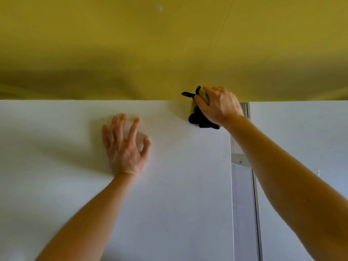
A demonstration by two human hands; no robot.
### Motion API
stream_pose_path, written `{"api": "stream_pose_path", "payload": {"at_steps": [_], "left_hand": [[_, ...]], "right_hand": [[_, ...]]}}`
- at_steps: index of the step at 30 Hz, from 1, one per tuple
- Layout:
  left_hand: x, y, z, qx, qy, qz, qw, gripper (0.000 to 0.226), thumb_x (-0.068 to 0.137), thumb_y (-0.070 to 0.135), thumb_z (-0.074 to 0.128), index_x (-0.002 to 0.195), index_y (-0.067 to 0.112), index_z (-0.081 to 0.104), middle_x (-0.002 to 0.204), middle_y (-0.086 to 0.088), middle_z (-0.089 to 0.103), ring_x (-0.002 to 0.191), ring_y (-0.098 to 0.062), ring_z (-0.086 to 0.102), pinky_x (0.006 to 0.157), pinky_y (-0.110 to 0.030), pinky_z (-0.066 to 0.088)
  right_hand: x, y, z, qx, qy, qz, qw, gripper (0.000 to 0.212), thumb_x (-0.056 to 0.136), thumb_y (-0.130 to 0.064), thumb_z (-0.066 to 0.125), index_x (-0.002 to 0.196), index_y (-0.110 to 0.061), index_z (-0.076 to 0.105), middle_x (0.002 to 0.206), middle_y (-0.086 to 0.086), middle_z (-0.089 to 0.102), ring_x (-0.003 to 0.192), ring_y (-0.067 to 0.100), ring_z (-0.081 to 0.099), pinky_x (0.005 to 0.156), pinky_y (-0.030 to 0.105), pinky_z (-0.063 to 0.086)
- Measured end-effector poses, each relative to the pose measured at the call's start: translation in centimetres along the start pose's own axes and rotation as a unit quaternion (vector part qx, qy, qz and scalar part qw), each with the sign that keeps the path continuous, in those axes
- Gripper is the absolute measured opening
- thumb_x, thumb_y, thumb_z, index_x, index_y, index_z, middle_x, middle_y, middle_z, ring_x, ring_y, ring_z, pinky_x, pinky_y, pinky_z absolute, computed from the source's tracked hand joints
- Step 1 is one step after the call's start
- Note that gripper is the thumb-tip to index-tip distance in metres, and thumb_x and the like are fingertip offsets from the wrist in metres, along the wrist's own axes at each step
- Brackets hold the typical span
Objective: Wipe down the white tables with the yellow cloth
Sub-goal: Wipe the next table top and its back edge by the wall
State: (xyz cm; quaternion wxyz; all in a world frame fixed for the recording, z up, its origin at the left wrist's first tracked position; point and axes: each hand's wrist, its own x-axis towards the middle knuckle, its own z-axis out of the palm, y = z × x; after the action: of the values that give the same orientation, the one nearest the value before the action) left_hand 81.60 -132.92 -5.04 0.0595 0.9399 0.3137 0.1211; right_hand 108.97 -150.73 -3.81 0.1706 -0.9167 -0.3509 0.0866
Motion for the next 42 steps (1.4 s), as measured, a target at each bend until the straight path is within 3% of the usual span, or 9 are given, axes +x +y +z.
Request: {"api": "stream_pose_path", "payload": {"at_steps": [5, 11, 16, 20, 29, 33, 37, 41, 42], "left_hand": [[-0.1, 0.0, -0.1, -0.010, 0.007, -0.002, 1.000, 0.053, 0.100, 0.044, 0.059, 0.150, 0.026, 0.062, 0.169, -0.013, 0.042, 0.161, -0.038, 0.033, 0.130, -0.064, 0.020], [-0.1, -0.2, 0.2, -0.017, 0.007, 0.002, 1.000, 0.054, 0.100, 0.045, 0.059, 0.151, 0.026, 0.062, 0.169, -0.014, 0.042, 0.161, -0.038, 0.031, 0.130, -0.065, 0.019], [-0.3, 0.0, 0.3, -0.014, 0.008, 0.001, 1.000, 0.055, 0.101, 0.046, 0.056, 0.152, 0.026, 0.061, 0.168, -0.014, 0.042, 0.162, -0.038, 0.031, 0.130, -0.065, 0.019], [-0.5, -0.2, 0.8, -0.015, 0.022, 0.007, 1.000, 0.054, 0.101, 0.044, 0.058, 0.151, 0.024, 0.062, 0.167, -0.016, 0.044, 0.160, -0.039, 0.033, 0.129, -0.066, 0.020], [-0.6, -0.1, 1.3, -0.024, 0.041, 0.021, 0.999, 0.051, 0.099, 0.040, 0.059, 0.147, 0.024, 0.063, 0.165, -0.019, 0.046, 0.158, -0.044, 0.037, 0.129, -0.066, 0.022], [-0.3, -0.6, 1.3, -0.023, 0.044, 0.025, 0.998, 0.050, 0.099, 0.042, 0.057, 0.145, 0.024, 0.064, 0.163, -0.019, 0.047, 0.158, -0.043, 0.036, 0.129, -0.065, 0.020], [-0.3, -0.7, 1.3, -0.022, 0.003, 0.034, 0.999, 0.049, 0.102, 0.043, 0.048, 0.146, 0.027, 0.061, 0.163, -0.019, 0.046, 0.159, -0.042, 0.033, 0.129, -0.068, 0.018], [-0.1, -0.1, 0.2, -0.034, -0.149, 0.002, 0.988, 0.060, 0.101, 0.037, 0.052, 0.158, 0.020, 0.047, 0.173, -0.026, 0.027, 0.163, -0.047, 0.017, 0.128, -0.075, 0.010], [-0.4, 0.7, -1.1, -0.045, -0.204, 0.016, 0.978, 0.061, 0.099, 0.038, 0.058, 0.156, 0.016, 0.050, 0.170, -0.027, 0.033, 0.162, -0.046, 0.022, 0.128, -0.072, 0.014]], "right_hand": [[-0.8, 2.7, -0.2, 0.030, 0.049, 0.177, 0.982, 0.041, 0.104, -0.051, 0.049, 0.084, -0.016, 0.055, 0.076, 0.008, 0.057, 0.069, 0.037, 0.050, 0.065, 0.038, 0.036], [-1.2, 1.9, 0.0, 0.032, 0.080, 0.244, 0.966, 0.044, 0.104, -0.050, 0.047, 0.087, -0.011, 0.056, 0.071, 0.013, 0.059, 0.066, 0.040, 0.054, 0.063, 0.037, 0.035], [-3.3, -0.2, 1.1, 0.053, 0.144, 0.322, 0.934, 0.046, 0.110, -0.049, 0.045, 0.106, -0.005, 0.057, 0.097, 0.027, 0.071, 0.085, 0.045, 0.063, 0.069, 0.041, 0.035], [-6.8, -1.8, 2.2, 0.060, 0.179, 0.371, 0.909, 0.047, 0.111, -0.050, 0.043, 0.112, -0.005, 0.055, 0.100, 0.024, 0.069, 0.087, 0.045, 0.065, 0.069, 0.040, 0.037], [-19.4, -6.0, 3.7, 0.057, 0.162, 0.446, 0.878, 0.045, 0.111, -0.048, 0.044, 0.125, -0.006, 0.055, 0.109, 0.022, 0.067, 0.094, 0.043, 0.062, 0.077, 0.044, 0.045], [-24.2, -7.3, 2.9, 0.040, 0.118, 0.449, 0.885, 0.045, 0.112, -0.053, 0.037, 0.114, -0.011, 0.055, 0.097, 0.015, 0.066, 0.083, 0.034, 0.063, 0.073, 0.049, 0.058], [-29.1, -7.5, 0.0, 0.000, 0.036, 0.451, 0.892, 0.046, 0.111, -0.057, 0.041, 0.097, -0.015, 0.053, 0.081, 0.003, 0.059, 0.073, 0.028, 0.062, 0.066, 0.044, 0.059], [-34.1, -8.9, -3.6, 0.125, 0.098, 0.565, 0.810, 0.043, 0.107, -0.055, 0.051, 0.095, -0.014, 0.055, 0.081, 0.006, 0.064, 0.075, 0.032, 0.064, 0.070, 0.043, 0.057], [-35.2, -9.3, -4.5, 0.169, 0.102, 0.585, 0.787, 0.044, 0.107, -0.056, 0.051, 0.096, -0.014, 0.057, 0.083, 0.007, 0.065, 0.079, 0.033, 0.066, 0.074, 0.045, 0.059]]}}
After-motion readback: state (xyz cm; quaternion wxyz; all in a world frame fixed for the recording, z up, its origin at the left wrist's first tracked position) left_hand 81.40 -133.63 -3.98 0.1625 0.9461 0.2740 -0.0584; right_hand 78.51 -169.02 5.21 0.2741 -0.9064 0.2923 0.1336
